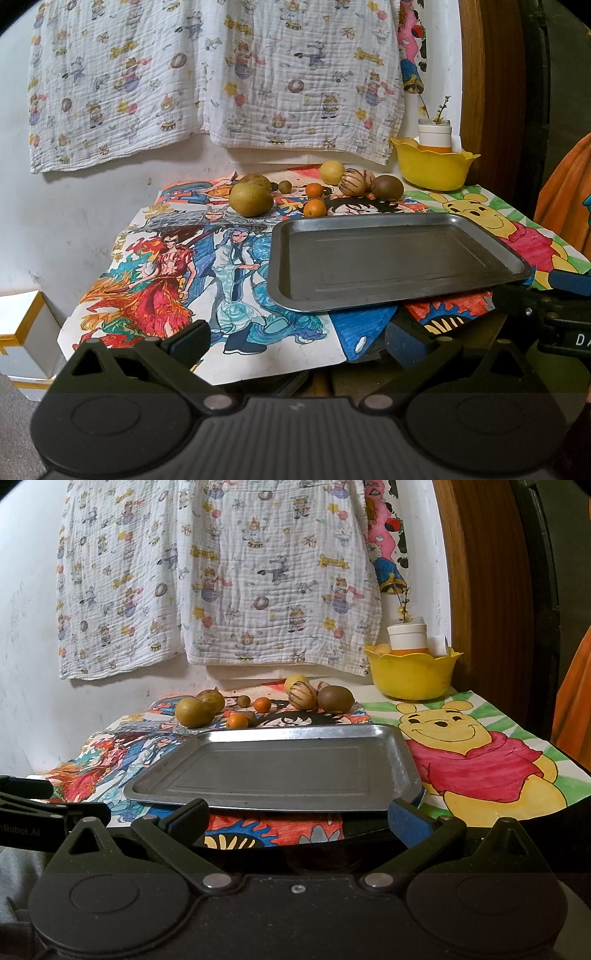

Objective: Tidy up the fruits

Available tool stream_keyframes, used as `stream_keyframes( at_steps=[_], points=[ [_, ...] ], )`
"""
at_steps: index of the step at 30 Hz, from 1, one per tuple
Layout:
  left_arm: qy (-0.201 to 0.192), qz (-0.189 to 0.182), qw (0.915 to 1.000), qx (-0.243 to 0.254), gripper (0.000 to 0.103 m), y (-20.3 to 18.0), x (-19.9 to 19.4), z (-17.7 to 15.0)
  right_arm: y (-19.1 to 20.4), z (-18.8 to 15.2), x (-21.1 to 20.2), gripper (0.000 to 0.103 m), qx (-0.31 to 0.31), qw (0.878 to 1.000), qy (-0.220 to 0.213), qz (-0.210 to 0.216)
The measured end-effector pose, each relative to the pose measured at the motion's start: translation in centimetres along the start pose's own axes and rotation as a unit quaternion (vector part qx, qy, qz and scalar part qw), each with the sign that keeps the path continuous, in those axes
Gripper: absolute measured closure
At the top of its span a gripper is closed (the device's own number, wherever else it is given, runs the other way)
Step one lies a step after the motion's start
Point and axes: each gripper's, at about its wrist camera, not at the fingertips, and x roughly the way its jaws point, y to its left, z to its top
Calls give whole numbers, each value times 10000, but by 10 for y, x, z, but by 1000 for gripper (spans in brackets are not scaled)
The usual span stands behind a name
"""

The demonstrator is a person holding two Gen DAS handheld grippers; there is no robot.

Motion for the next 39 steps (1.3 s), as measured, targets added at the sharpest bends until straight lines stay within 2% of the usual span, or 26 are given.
stream_keyframes(
  at_steps=[21,39],
  points=[
    [22,44,10000,-10,0,2,6,-5,-1,2,4,0,50,10000,-18,-5],
    [81,181,9997,-138,0,18,31,17,-11,7,25,0,230,9992,-322,71]
  ],
)
